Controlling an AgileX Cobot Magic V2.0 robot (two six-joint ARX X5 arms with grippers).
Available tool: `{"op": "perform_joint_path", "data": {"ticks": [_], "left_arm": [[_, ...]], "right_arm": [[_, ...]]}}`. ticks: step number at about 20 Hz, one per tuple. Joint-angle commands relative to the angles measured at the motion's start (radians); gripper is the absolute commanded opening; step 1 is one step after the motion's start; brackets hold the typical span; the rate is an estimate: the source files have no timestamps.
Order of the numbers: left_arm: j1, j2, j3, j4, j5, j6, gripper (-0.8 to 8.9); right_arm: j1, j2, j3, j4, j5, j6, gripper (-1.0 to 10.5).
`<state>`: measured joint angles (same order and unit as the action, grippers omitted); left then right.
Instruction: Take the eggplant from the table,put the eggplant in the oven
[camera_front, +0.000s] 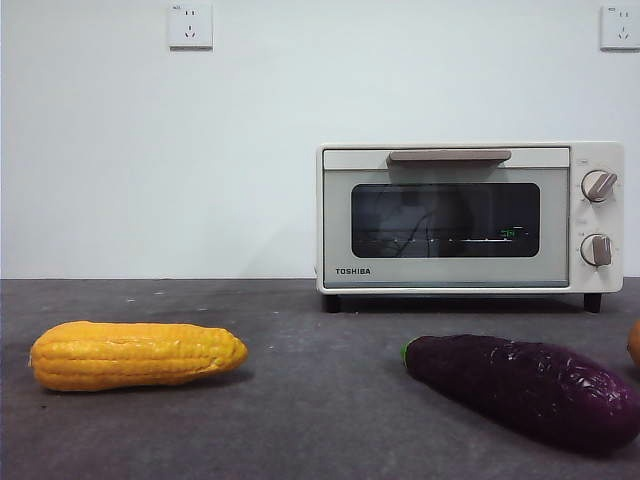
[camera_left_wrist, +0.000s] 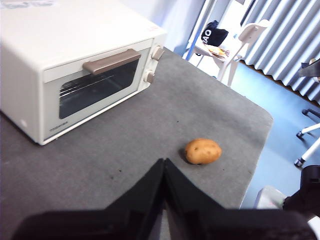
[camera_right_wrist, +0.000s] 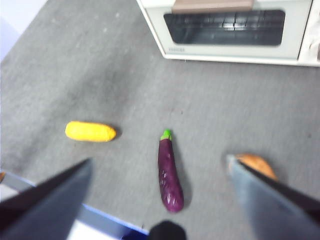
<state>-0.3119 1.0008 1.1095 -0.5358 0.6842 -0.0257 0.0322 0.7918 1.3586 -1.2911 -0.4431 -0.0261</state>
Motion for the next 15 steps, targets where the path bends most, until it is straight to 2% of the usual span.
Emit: {"op": "perform_joint_path", "data": {"ticks": [1, 4, 7, 13, 15], "left_arm": [[-0.023, 0.048, 0.023, 0.037, -0.006, 0.011, -0.05], [-0.048, 0.138, 0.075, 0.078, -0.020, 0.011, -0.05], [-0.081, 0.256, 0.169, 0.108, -0.076, 0.020, -0.05], [-0.165, 0.550, 0.423, 0.113, -0.122, 0.068, -0.05], [-0.190, 0.651, 0.511, 0.111, -0.165, 0.088, -0.05]], "right_arm": [[0.002, -0.003, 0.001, -0.019, -0.003, -0.003, 5.1], [0.002, -0.003, 0.001, -0.031, -0.004, -0.003, 5.1], [0.002, -0.003, 0.001, -0.047, -0.015, -0.005, 5.1], [0.002, -0.004, 0.001, -0.065, -0.014, -0.014, 5.1], [0.002, -0.004, 0.001, -0.072, -0.014, -0.028, 5.1]]}}
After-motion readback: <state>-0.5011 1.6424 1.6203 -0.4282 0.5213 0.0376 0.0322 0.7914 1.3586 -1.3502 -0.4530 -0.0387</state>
